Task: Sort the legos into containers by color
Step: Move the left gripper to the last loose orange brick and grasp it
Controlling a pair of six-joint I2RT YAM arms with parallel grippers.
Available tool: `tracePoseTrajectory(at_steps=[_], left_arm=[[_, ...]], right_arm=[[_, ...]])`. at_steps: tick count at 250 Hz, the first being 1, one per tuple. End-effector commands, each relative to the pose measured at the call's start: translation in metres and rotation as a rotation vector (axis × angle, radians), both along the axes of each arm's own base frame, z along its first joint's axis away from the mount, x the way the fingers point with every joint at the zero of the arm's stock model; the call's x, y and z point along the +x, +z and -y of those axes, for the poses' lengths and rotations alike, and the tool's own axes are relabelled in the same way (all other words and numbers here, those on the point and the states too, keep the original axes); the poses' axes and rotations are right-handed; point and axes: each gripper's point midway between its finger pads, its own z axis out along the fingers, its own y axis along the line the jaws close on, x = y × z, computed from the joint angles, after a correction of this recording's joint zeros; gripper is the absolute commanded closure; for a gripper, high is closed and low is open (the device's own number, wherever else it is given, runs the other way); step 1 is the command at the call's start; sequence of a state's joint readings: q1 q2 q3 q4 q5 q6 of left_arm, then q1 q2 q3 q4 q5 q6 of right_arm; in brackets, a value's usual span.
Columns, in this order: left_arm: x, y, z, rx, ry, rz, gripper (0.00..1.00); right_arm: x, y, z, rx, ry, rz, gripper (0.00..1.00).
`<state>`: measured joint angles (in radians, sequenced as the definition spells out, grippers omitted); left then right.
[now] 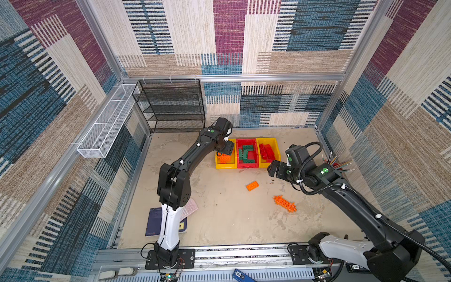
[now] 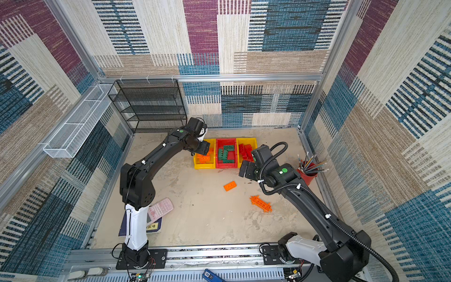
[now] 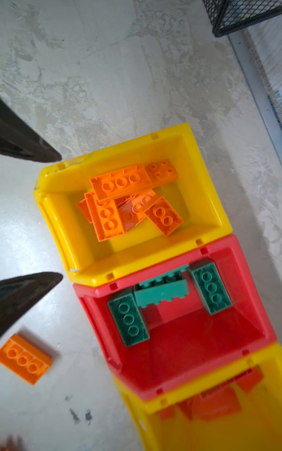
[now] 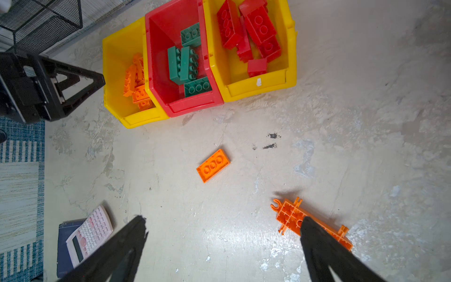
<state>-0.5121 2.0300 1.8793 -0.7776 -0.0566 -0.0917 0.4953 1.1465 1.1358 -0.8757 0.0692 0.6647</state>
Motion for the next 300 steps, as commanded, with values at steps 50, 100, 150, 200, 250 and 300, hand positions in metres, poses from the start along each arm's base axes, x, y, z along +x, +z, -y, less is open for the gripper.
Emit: tracePoseTrajectory(at_steps=[50,100,150,200,250,300], left_arm=[[-0.084,-0.009,0.078,-0.028,-0.324,0.088,0.27],[-0.126,-0.040,0.106,-0.014,-0.441,0.025,0.27],[-0.138,-0.072,0.120,0.065,-0.500,0.006,0.29],[-0.142,-0.096,0.132,0.128,-0.567,-0.017,0.30],[-0.139,-0.116,0.135,0.151,-0.555,-0.055,0.32],[-0.135,-0.134,0.132,0.195,-0.542,-0.078,0.35]], right_arm=[[-0.024,0.003,0.020,-0.047,-0.015,-0.017,0.00],[-0.036,0.007,0.018,0.016,-0.019,-0.018,0.01],[-0.053,0.015,0.024,0.079,-0.046,-0.003,0.00],[-0.066,0.023,0.034,0.090,-0.073,0.006,0.00],[-0.074,0.029,0.041,0.101,-0.099,0.018,0.00],[-0.082,0.029,0.046,0.115,-0.119,0.020,0.01]])
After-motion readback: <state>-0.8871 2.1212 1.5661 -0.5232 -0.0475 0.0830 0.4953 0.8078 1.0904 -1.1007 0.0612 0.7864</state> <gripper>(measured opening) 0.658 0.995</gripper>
